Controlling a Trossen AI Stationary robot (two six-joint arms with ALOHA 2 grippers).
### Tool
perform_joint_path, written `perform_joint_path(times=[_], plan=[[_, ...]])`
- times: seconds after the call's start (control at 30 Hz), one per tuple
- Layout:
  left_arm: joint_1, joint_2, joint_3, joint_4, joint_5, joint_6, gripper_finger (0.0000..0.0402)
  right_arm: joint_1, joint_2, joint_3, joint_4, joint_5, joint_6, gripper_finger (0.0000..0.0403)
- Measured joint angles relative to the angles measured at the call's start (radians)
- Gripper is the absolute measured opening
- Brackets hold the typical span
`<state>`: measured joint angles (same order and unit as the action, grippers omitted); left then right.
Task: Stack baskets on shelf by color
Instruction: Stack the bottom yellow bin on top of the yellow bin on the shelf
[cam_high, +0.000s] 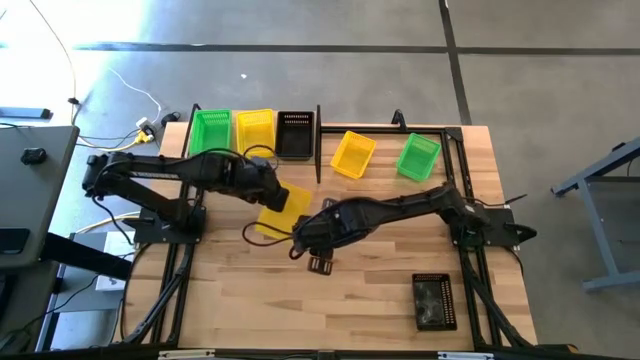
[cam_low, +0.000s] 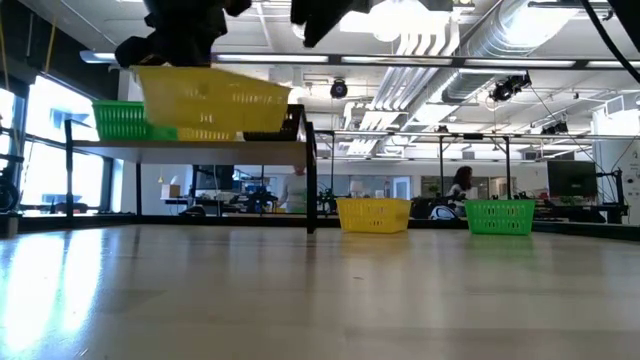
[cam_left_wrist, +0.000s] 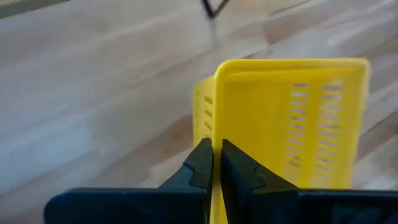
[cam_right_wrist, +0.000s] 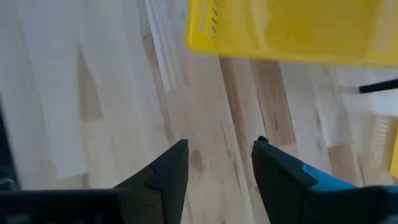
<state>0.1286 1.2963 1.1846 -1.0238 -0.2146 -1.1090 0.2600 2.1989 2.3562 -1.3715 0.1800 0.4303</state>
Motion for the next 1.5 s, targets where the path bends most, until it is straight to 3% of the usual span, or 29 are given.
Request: perform_joint_path(times=[0.23,0.67,0.87,1.07,1.5], plan=[[0.059,-0.103,0.003,-0.023,0.045,0.080,0.0005,0.009,-0.044,0.000,-0.001,0.061,0.041,0.0160],[0.271,-0.298,0.002,-0.023,0.087,0.222,0.0005,-0.003,-0.049,0.000,-0.001,0.176,0.032,0.0161],[0.379,-0.336,0.002,-0.005,0.076,0.242,0.0005,-0.047,-0.061,0.000,-0.010,0.225,-0.062,0.0161],[0.471,-0.337,0.021,0.056,0.110,0.245,0.0005,-0.122,-0.093,0.000,-0.031,0.272,-0.208,0.0161],[0.697,-0.193,0.272,-0.059,0.149,0.268,0.0005,-0.309,-0.135,0.000,-0.055,0.272,-0.499,0.0161]])
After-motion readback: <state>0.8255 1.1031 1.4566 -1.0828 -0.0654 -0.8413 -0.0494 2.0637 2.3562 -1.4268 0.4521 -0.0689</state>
